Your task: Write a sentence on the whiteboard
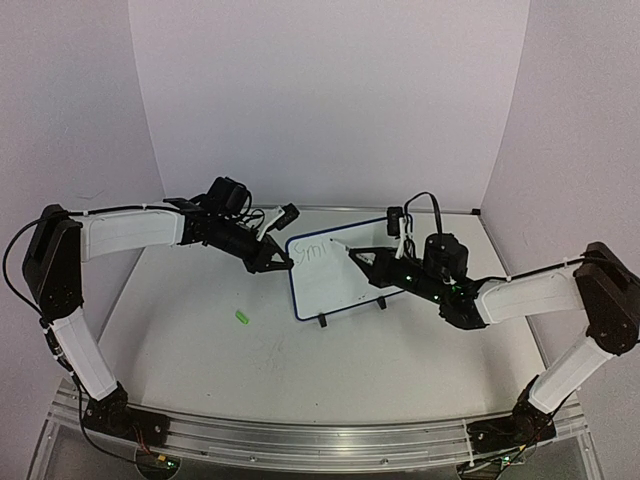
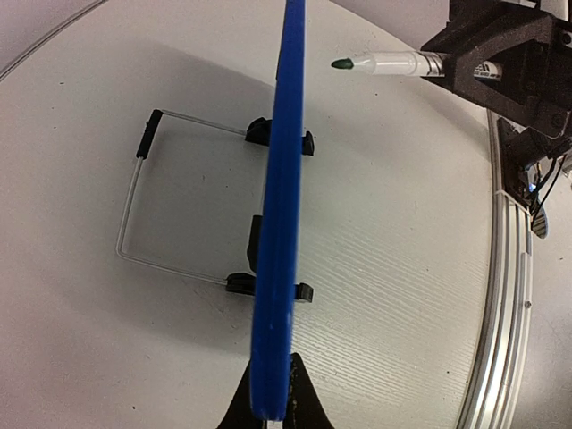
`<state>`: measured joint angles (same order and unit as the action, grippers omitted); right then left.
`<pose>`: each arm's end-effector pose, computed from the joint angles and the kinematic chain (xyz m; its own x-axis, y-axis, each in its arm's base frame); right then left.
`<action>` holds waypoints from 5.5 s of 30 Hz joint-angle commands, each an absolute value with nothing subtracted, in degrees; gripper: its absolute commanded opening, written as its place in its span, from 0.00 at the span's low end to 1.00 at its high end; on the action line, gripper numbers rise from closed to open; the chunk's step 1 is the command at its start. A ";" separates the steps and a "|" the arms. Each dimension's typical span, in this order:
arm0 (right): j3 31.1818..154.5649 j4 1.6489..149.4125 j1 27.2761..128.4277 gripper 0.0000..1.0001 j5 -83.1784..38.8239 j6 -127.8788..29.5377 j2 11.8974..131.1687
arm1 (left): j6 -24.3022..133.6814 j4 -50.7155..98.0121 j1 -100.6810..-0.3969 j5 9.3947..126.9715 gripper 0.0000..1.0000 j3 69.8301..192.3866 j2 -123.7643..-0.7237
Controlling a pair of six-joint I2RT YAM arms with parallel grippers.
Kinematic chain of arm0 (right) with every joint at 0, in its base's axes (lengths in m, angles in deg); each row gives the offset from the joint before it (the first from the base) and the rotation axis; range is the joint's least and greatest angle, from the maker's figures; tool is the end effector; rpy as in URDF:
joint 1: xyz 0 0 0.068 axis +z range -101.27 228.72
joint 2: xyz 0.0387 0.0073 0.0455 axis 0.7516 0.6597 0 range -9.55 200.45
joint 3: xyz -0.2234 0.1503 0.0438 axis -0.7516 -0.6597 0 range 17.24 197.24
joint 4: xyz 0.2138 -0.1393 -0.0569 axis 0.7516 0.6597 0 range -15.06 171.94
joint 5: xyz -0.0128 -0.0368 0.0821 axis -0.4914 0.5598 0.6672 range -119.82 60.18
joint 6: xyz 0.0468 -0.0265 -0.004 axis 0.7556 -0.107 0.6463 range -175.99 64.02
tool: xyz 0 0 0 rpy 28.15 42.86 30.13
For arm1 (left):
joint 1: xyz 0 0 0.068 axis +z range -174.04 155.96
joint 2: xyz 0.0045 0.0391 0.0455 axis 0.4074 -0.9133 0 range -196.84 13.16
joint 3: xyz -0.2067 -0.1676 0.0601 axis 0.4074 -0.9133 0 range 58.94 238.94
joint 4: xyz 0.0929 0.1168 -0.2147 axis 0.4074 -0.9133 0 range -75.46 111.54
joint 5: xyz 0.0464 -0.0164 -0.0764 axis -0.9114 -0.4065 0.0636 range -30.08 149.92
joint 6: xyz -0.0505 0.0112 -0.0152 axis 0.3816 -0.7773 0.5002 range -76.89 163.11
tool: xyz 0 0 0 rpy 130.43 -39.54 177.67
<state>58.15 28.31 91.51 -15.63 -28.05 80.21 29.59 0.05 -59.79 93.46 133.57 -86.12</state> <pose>0.2390 0.2331 0.2282 -0.4178 0.2322 -0.8783 -0.7273 0.4939 0.4766 0.2986 -0.2392 0.2516 -0.3825 0.5156 -0.7667 0.9124 0.3418 -0.2253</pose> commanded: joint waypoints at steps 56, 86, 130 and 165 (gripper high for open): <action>59.47 26.46 91.44 0.00 -16.53 -28.42 82.77 | 27.68 -3.72 -60.34 90.21 0.00 134.09 -86.33; 58.25 26.30 91.35 0.00 -21.40 -29.62 80.54 | 27.71 -3.85 -60.43 90.31 0.00 134.12 -86.33; 56.05 24.75 91.36 0.00 -19.23 -27.35 84.49 | 27.56 -3.96 -60.60 90.25 0.00 134.17 -86.51; 54.43 24.75 91.35 0.00 -23.54 -27.66 82.03 | 27.59 -3.96 -60.60 90.24 0.00 134.26 -86.60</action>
<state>54.73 26.01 91.64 -20.37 -27.43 83.53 29.64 0.03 -60.01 93.11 133.59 -86.12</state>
